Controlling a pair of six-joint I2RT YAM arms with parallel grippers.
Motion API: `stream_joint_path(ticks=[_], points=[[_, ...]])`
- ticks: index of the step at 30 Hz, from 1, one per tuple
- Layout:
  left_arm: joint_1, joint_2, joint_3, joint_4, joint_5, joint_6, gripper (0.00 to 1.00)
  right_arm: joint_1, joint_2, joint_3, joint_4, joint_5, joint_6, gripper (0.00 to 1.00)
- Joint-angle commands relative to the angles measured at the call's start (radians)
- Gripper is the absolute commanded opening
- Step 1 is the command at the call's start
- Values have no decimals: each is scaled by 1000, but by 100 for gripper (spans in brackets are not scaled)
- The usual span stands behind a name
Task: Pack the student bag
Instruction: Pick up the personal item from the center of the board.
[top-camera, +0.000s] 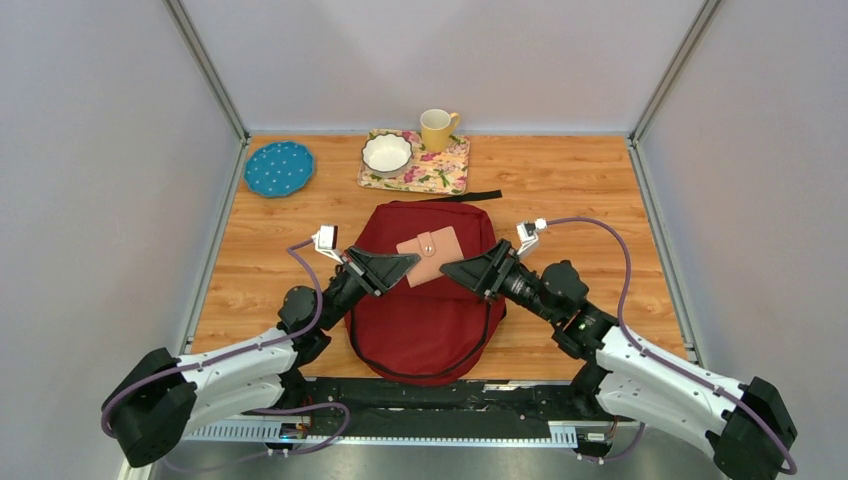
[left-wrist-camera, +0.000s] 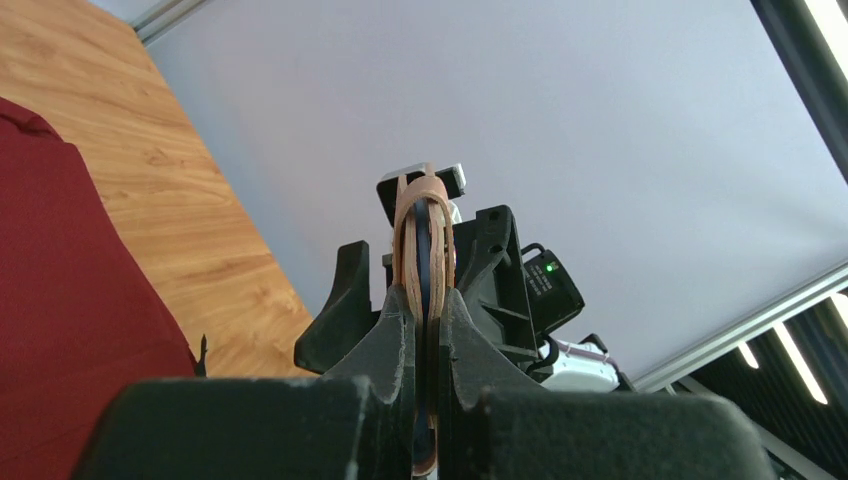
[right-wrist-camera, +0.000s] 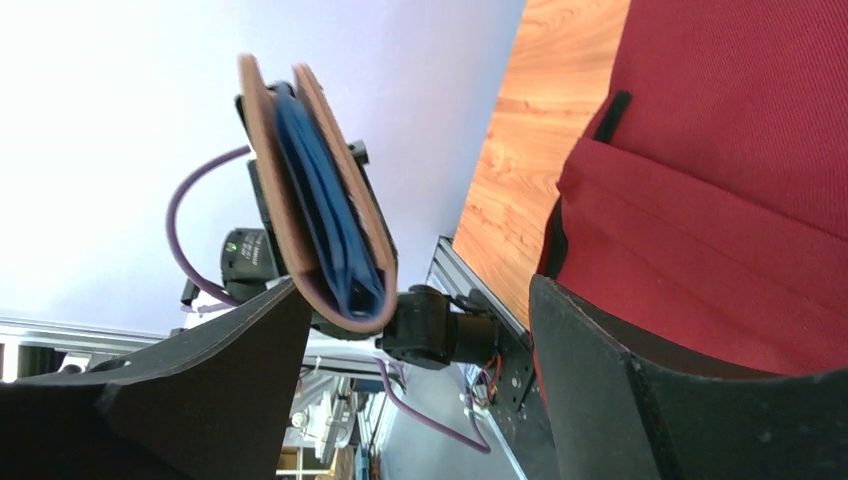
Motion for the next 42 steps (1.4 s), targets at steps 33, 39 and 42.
stream_joint_path(ticks=[33, 39, 42], points=[[-13, 26, -63, -10, -1, -101, 47, 5, 34, 40, 166, -9, -55, 0], [13, -122, 52, -563, -3, 115, 78, 5, -161, 56, -149, 138, -170, 0], [30, -171, 147, -812, -52, 283, 78, 3, -246, 54, -278, 199, -194, 0]])
